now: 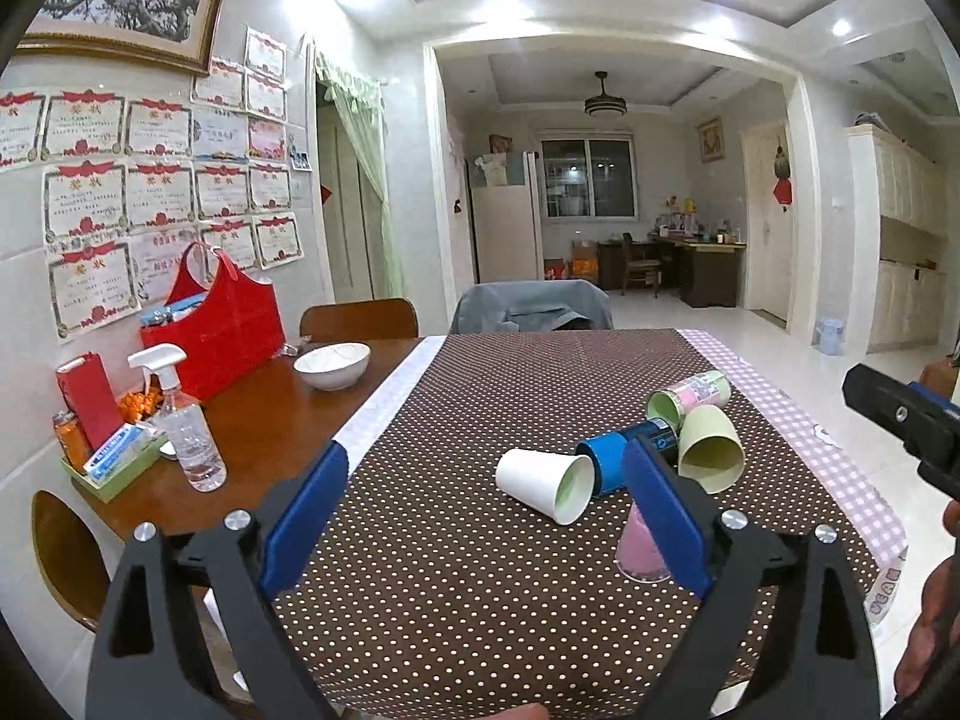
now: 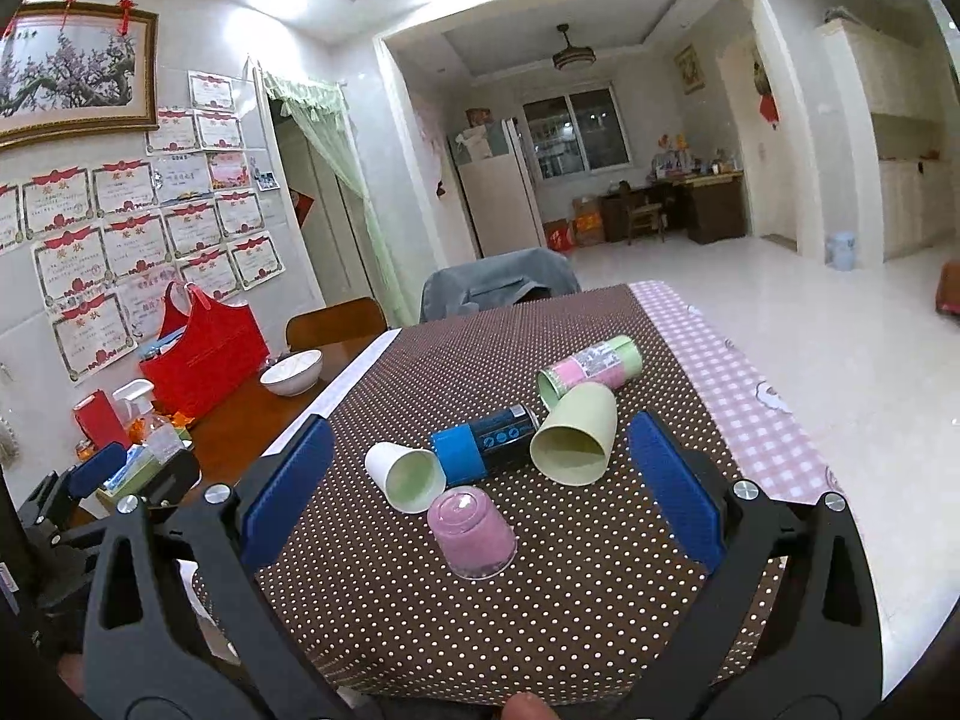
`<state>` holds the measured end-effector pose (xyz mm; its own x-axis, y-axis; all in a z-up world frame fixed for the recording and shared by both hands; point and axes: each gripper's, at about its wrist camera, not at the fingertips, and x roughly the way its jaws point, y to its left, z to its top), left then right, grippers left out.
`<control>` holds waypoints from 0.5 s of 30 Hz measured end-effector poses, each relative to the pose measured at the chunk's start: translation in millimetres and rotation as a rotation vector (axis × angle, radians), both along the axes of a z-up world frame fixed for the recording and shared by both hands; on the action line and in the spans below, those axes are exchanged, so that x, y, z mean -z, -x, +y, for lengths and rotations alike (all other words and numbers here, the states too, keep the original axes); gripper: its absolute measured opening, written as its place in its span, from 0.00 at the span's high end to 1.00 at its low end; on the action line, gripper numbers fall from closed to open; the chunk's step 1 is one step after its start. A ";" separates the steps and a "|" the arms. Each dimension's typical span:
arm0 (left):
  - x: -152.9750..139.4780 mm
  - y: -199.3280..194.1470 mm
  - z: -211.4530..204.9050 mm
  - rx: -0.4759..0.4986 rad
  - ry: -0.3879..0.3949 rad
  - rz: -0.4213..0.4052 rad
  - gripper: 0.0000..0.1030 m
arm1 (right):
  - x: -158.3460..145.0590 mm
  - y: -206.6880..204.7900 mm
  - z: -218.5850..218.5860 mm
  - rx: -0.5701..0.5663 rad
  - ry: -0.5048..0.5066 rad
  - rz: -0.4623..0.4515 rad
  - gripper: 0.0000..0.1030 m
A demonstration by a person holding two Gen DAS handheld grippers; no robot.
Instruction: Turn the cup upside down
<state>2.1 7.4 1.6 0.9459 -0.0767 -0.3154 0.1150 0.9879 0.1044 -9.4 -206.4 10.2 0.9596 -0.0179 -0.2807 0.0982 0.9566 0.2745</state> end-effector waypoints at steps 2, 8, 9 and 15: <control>0.7 1.6 -0.3 -0.001 0.000 -0.001 0.11 | 0.3 -0.4 2.7 0.013 0.013 -0.001 0.06; 0.4 6.3 0.8 -0.002 0.010 -0.007 0.11 | 5.4 -1.2 8.7 0.029 0.037 0.011 0.06; -0.5 7.5 1.5 0.000 0.014 -0.009 0.11 | 6.4 -1.8 9.7 0.030 0.038 0.013 0.06; -2.9 11.3 2.6 -0.004 0.014 -0.018 0.11 | 8.9 -1.3 12.4 0.036 0.049 0.018 0.06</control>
<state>-9.2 10.0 4.5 0.9518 -0.0775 -0.2969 0.1095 0.9897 0.0925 -8.1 -194.0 1.3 0.9529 -0.0668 -0.2957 0.1376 0.9644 0.2256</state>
